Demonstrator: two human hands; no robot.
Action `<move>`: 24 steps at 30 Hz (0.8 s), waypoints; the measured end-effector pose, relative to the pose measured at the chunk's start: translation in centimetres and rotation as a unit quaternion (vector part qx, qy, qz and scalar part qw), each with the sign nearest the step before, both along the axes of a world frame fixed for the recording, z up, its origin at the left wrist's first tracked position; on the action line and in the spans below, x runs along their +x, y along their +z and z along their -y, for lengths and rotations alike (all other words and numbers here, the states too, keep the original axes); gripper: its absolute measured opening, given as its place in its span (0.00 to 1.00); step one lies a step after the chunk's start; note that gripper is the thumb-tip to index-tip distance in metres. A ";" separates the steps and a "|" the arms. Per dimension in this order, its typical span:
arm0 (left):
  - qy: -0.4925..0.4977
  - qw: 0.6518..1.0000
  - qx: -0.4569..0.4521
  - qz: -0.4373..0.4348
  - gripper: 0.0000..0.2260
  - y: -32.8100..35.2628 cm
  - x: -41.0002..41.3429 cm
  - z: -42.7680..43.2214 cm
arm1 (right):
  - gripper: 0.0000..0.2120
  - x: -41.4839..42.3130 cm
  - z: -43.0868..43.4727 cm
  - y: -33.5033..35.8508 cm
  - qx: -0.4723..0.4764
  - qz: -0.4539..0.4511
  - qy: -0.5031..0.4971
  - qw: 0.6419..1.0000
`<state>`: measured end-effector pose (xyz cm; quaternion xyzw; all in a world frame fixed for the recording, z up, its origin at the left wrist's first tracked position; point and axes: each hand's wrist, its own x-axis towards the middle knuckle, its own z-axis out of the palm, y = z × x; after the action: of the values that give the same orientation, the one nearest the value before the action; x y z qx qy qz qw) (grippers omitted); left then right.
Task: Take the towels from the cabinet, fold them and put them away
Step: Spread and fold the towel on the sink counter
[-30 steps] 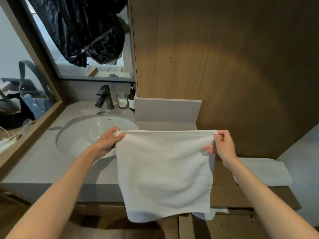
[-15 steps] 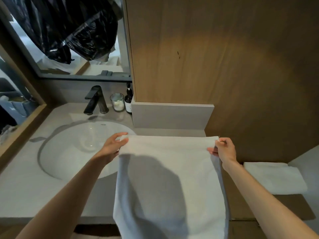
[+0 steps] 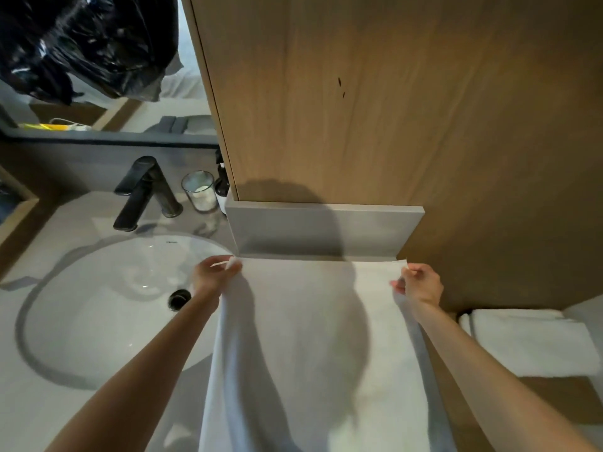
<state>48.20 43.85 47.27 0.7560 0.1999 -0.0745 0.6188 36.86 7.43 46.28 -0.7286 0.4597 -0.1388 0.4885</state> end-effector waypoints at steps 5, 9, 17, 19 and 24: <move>-0.006 0.999 0.050 0.006 0.11 -0.2 1.5 1.4 | 0.02 1.9 2.6 -4.4 -0.019 0.015 0.002 1.000; -0.015 0.966 0.216 0.140 0.13 0.4 -0.4 2.7 | 0.15 0.3 -2.5 1.1 -0.113 0.056 0.030 0.992; -0.369 0.814 0.397 0.210 0.23 -2.3 -7.7 10.7 | 0.23 -0.4 -12.2 -3.2 -0.348 -0.006 0.356 0.867; -0.371 0.789 0.446 0.203 0.27 -3.0 -7.5 10.5 | 0.23 -0.4 -11.6 -3.5 -0.386 -0.048 0.384 0.838; -0.331 0.790 0.488 0.169 0.27 -3.7 -6.2 5.7 | 0.26 -1.4 -6.2 -4.0 -0.382 -0.132 0.407 0.819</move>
<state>41.97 38.11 43.58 0.9779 -0.1604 -0.0386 0.1287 35.47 13.61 42.30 -0.9889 0.0917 0.0054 0.1172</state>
